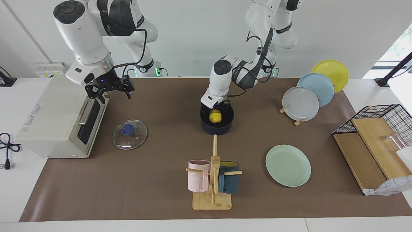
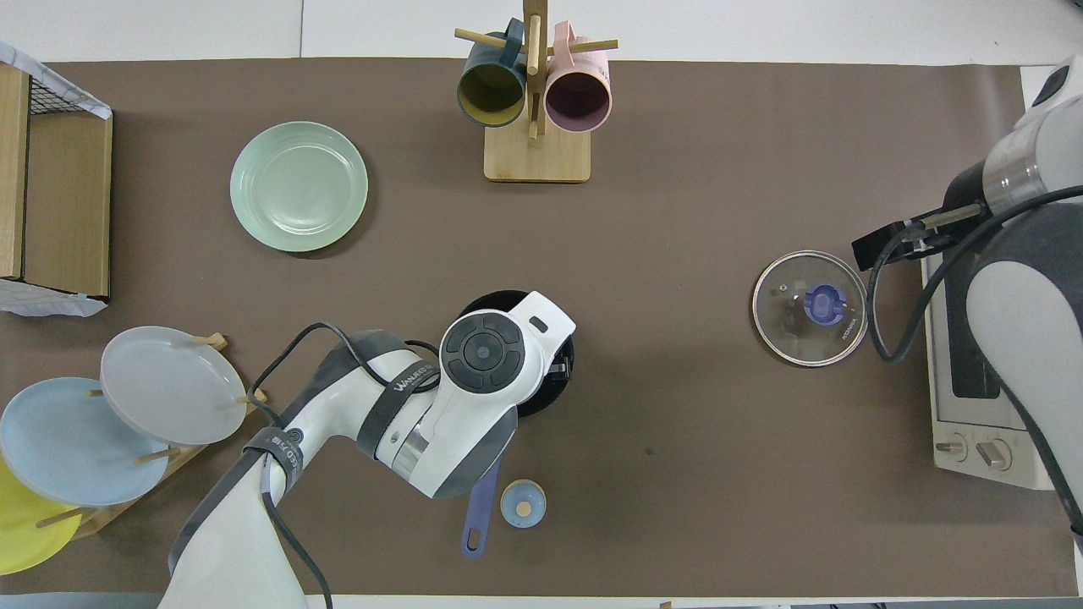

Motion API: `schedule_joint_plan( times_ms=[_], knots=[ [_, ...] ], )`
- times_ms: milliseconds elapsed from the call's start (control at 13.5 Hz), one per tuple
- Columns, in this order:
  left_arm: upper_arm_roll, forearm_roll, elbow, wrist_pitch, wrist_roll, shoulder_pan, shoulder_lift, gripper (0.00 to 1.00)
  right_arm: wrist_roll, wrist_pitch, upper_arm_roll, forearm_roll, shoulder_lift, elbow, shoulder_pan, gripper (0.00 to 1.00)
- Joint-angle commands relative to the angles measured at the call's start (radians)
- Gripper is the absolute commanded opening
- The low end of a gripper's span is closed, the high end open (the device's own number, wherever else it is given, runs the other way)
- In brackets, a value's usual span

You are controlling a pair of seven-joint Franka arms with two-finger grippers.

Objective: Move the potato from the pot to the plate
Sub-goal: 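Carry the yellow potato to the green plate with the left gripper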

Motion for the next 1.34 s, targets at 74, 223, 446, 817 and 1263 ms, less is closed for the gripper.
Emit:
schedule_joint_plan(
  times_ms=[74, 223, 446, 817, 1263],
  knots=[
    [0.019, -0.013, -0.026, 0.017, -0.005, -0.022, -0.005, 0.00, 0.021, -0.058, 0.006, -0.014, 0.035, 0.037, -0.014, 1.00],
    [0.019, -0.013, -0.017, 0.013, -0.005, -0.015, -0.005, 0.00, 0.039, -0.065, 0.004, -0.007, 0.025, 0.035, -0.018, 1.00],
    [0.020, -0.013, -0.011, -0.010, 0.001, -0.006, -0.020, 0.00, 0.041, -0.090, 0.004, -0.007, -0.020, -0.015, -0.020, 1.00],
    [0.028, -0.016, 0.067, -0.182, 0.008, 0.037, -0.089, 0.00, 0.042, -0.075, 0.003, -0.005, -0.058, -0.054, -0.020, 1.00],
    [0.025, -0.095, 0.462, -0.547, 0.196, 0.322, -0.043, 0.00, 0.038, -0.035, 0.004, -0.017, -0.092, -0.105, -0.041, 1.00]
  ],
)
